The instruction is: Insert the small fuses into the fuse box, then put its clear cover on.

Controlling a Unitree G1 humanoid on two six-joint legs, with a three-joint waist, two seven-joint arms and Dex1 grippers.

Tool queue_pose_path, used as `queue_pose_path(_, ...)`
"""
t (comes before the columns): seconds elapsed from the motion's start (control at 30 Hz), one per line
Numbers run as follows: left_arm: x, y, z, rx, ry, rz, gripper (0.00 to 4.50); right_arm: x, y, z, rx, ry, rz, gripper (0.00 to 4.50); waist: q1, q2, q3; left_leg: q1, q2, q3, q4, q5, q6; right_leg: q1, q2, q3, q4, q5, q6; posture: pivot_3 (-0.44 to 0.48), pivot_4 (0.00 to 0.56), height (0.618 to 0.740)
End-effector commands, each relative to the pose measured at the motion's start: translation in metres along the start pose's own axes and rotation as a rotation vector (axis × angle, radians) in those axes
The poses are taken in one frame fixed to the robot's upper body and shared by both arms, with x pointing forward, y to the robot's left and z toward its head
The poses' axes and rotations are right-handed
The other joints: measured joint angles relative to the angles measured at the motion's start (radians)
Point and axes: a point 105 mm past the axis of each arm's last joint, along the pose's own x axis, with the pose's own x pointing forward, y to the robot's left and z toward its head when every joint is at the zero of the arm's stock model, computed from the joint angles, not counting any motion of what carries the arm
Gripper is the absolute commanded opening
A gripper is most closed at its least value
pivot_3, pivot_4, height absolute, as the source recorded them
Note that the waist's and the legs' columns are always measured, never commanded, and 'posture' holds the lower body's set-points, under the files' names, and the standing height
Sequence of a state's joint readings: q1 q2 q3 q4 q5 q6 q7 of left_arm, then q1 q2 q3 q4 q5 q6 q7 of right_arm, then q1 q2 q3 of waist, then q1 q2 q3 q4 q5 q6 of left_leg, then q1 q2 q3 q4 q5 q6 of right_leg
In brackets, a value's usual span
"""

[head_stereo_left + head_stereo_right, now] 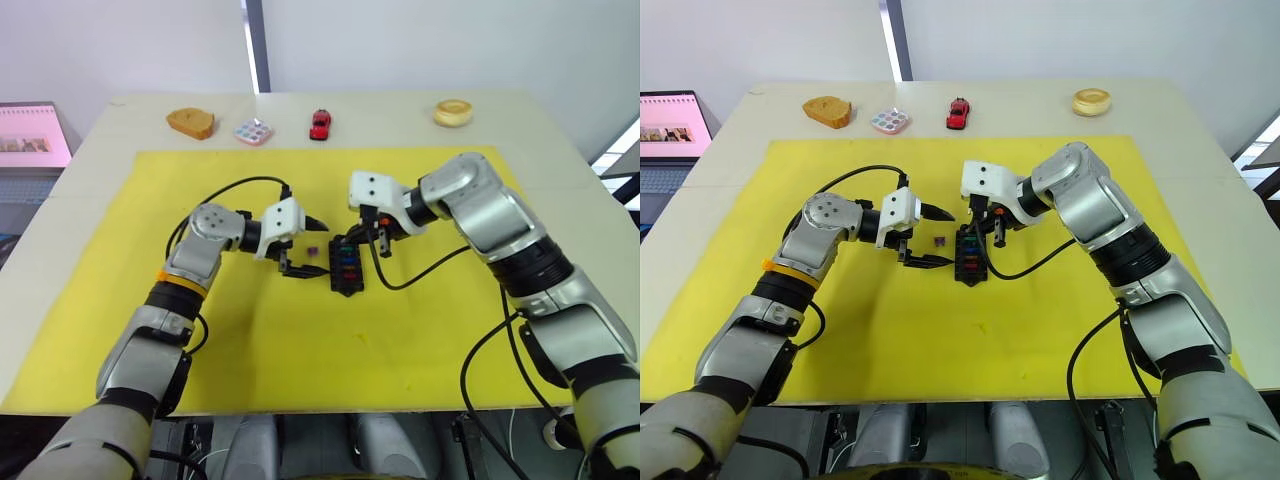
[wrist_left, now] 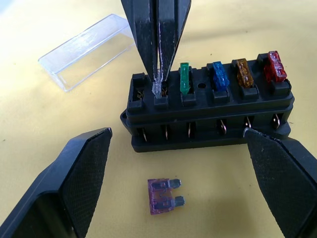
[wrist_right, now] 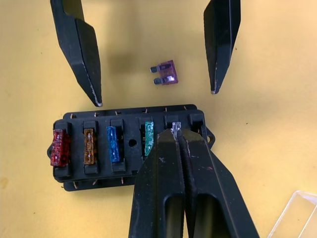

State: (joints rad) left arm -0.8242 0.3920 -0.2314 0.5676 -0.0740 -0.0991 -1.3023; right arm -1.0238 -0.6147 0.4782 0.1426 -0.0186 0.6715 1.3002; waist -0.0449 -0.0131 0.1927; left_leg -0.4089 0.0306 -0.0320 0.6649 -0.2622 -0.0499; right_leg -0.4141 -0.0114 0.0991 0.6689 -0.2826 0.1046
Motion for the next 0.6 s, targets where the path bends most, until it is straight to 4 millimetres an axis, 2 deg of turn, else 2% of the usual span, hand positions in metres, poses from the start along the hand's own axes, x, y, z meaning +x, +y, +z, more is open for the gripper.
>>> queue_pose_path(0.03, -0.005, 0.004, 0.008, 0.029, -0.024, 0.027, 4.5, -0.002, -0.002, 0.001, -0.022, 0.005, -0.012, 0.06, 0.0, 0.0, 0.0, 0.0, 0.0, 0.0, 0.0, 0.0, 0.0, 0.0, 0.0, 0.0, 0.0, 0.0, 0.0, 0.0, 0.15, 0.74)
queue_pose_path(0.6, -0.006, 0.005, 0.009, 0.031, -0.024, 0.026, 4.5, 0.01, 0.003, -0.022, 0.043, 0.075, 0.03, 0.06, 0.0, 0.0, 0.0, 0.001, 0.0, 0.0, 0.0, 0.0, 0.0, 0.001, 0.0, 0.0, 0.0, 0.0, 0.0, 0.0, 0.15, 0.74)
